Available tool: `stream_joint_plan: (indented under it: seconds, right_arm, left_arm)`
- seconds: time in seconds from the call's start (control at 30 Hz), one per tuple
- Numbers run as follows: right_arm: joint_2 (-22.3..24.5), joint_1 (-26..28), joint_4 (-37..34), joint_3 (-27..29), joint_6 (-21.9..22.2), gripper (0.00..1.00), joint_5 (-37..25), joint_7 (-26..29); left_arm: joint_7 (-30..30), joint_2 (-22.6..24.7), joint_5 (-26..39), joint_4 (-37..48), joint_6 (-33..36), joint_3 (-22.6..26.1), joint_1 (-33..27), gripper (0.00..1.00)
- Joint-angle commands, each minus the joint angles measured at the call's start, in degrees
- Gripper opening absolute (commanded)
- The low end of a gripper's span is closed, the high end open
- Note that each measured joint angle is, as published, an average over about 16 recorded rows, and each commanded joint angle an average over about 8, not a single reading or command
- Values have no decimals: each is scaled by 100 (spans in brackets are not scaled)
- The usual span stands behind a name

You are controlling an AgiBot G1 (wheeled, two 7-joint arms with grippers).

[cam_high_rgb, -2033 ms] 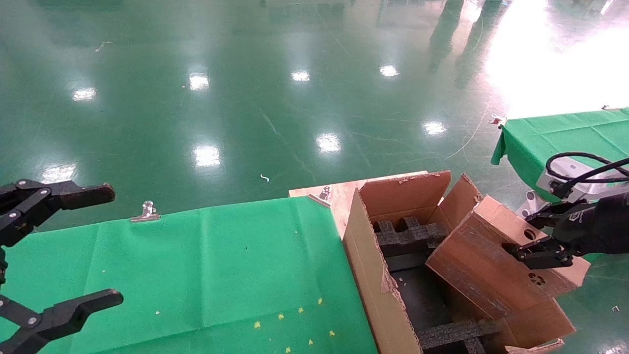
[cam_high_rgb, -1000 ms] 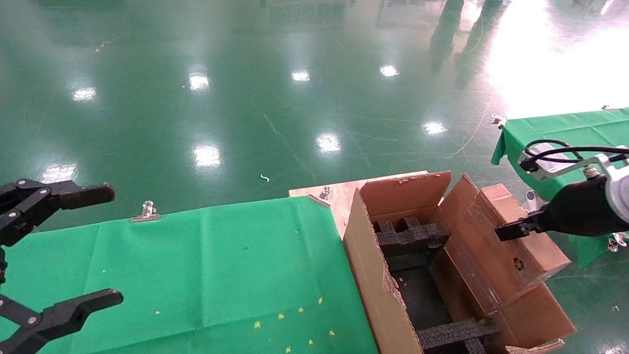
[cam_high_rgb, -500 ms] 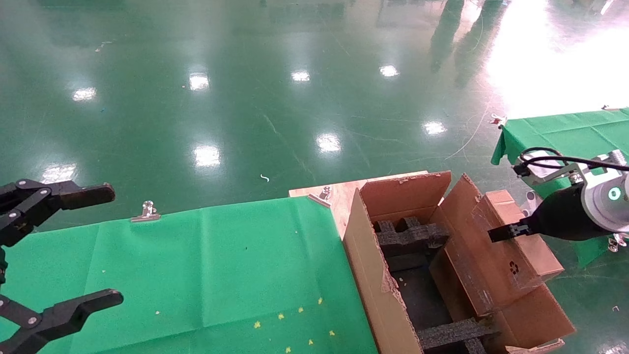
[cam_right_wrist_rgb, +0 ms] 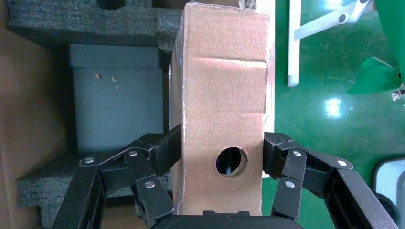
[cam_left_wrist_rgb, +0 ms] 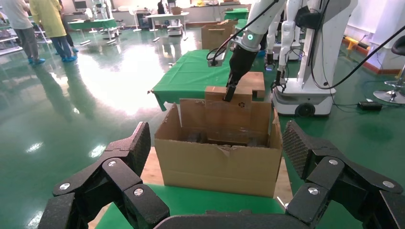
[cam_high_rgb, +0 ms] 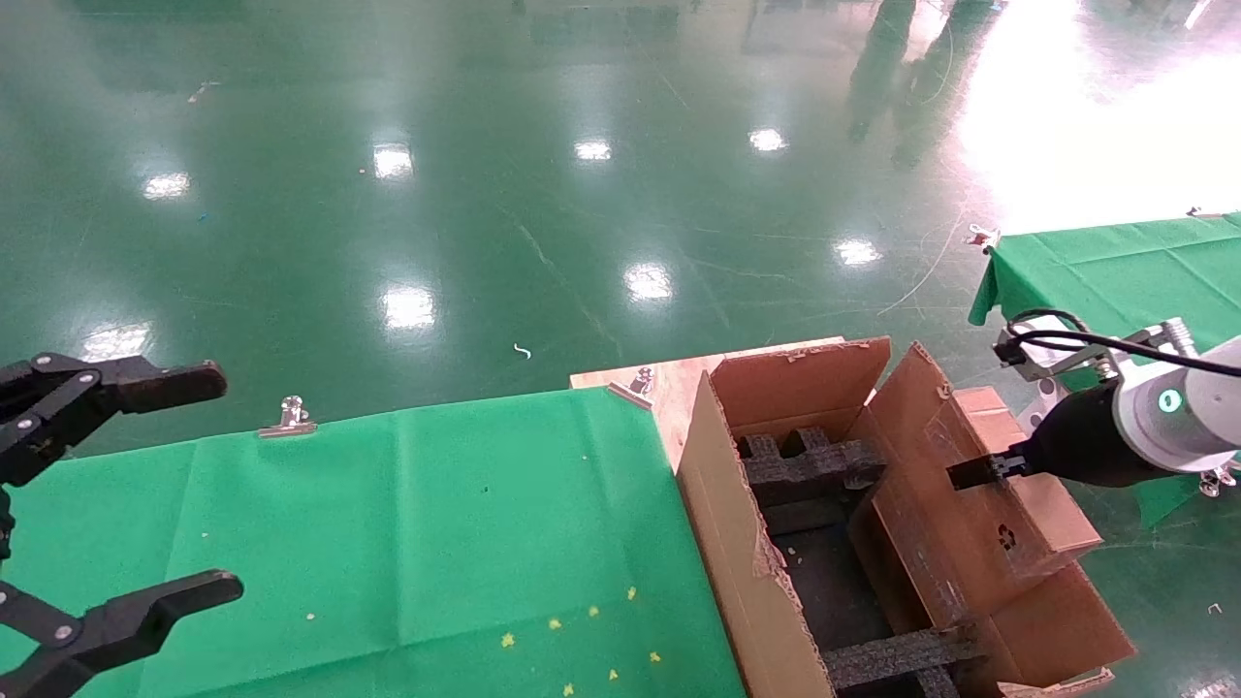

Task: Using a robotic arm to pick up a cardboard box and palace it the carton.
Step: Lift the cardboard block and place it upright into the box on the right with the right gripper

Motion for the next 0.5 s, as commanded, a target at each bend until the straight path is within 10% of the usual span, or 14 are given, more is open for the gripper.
stream_joint_plan:
  seconds: [0.03,0.5]
  right_arm:
    - [-42,-47,-1,-23,33,0,-57,62]
    - [-465,-493,-7,-180,332,0,-460,576]
  left_arm:
    - [0,0,0,0,0,0,0,100]
    - [0,0,0,0,0,1,0,100]
